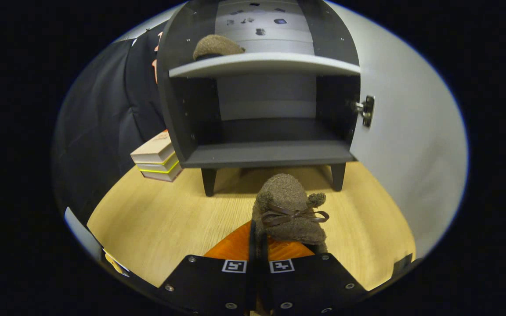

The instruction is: Open the shoe cabinet door, grab the shoes and put them into the shoe cabinet, then close the shoe cabinet door.

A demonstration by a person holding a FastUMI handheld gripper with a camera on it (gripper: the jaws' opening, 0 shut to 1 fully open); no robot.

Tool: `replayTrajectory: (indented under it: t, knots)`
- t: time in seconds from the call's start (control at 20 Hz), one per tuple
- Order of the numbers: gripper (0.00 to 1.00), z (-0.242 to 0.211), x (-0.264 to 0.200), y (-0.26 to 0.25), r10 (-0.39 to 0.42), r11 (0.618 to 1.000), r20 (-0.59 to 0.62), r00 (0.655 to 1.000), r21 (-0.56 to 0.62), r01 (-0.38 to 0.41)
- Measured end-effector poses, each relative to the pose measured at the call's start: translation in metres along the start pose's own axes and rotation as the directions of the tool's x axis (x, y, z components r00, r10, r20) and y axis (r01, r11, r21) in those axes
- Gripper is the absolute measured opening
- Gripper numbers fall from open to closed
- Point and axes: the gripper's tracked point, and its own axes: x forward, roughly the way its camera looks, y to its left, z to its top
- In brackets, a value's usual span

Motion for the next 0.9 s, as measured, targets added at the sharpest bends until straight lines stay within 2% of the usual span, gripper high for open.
replayTrajectory:
  t: [0.4,0.55,0.7,0.9]
  knots:
    - [0.05,0.131,-0.054,0.002,-0.009,0.997,0.186,0.983,-0.070,0.023]
    - [0.05,0.178,-0.057,0.003,-0.022,0.993,0.254,0.967,-0.106,0.051]
    - [0.05,0.219,-0.057,0.008,-0.030,0.994,0.301,0.953,-0.093,0.061]
    - [0.05,0.255,-0.047,0.007,-0.053,0.990,0.347,0.936,-0.102,0.094]
